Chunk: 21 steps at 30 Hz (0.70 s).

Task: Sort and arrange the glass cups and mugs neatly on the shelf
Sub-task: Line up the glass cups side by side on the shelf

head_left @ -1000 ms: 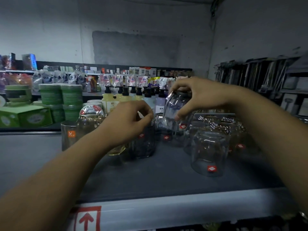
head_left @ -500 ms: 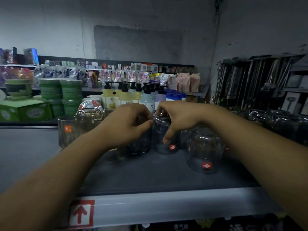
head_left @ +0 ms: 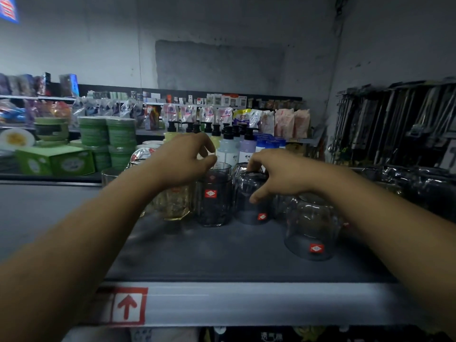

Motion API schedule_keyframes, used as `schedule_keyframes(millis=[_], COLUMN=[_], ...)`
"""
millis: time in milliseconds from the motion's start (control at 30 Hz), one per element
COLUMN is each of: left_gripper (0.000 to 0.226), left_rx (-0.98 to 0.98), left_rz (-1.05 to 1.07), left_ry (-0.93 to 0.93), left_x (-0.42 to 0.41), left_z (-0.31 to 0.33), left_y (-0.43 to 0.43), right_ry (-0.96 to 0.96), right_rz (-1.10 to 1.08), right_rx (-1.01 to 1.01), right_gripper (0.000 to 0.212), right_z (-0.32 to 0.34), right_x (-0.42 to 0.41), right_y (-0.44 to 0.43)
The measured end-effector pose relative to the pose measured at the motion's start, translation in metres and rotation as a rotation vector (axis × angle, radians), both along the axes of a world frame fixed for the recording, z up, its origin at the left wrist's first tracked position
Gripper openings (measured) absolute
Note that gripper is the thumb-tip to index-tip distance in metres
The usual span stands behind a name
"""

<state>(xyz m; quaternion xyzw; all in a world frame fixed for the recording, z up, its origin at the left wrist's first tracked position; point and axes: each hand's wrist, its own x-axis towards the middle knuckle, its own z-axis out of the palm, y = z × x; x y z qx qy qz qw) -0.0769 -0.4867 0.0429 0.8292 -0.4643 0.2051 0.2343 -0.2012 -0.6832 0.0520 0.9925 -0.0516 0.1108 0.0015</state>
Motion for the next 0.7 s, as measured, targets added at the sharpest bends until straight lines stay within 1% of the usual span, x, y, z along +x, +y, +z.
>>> schedule_keyframes(millis=[67, 100, 200, 267, 333, 400, 467, 633, 700], left_gripper=[0.030, 0.029, 0.023, 0.021, 0.023, 0.027, 0.028, 0.028, 0.033], left_rx=[0.044, 0.053, 0.006, -0.023, -0.002, 0.036, 0.038, 0.034, 0.046], left_rz=[-0.017, -0.027, -0.094, -0.169, -0.224, -0.231, -0.230, -0.294, -0.353], left_ry=[0.061, 0.061, -0.020, -0.055, -0.086, -0.115, -0.123, -0.129, -0.143], left_x=[0.002, 0.001, -0.011, -0.023, -0.033, -0.039, -0.042, -0.058, -0.066], left_z=[0.009, 0.010, 0.008, 0.004, 0.000, -0.003, -0.005, -0.012, -0.016], left_y=[-0.007, -0.011, -0.024, -0.031, -0.036, -0.039, -0.041, -0.053, -0.056], right_ry=[-0.003, -0.010, -0.074, -0.163, -0.283, -0.380, -0.446, -0.662, -0.697], right_rz=[0.003, 0.007, 0.021, 0.039, 0.062, 0.062, 0.036, 0.040, 0.035], right_rx=[0.007, 0.027, 0.142, 0.189, 0.237, 0.254, 0.231, 0.316, 0.342], right_gripper=[0.075, 0.076, 0.070, 0.063, 0.061, 0.062, 0.060, 0.049, 0.048], right_z=[0.000, 0.000, 0.002, 0.002, -0.005, -0.022, -0.042, -0.077, -0.081], right_x=[-0.001, -0.004, -0.019, -0.038, -0.065, -0.093, -0.114, -0.119, -0.119], right_y=[-0.001, -0.003, -0.008, -0.013, -0.018, -0.021, -0.021, -0.021, -0.020])
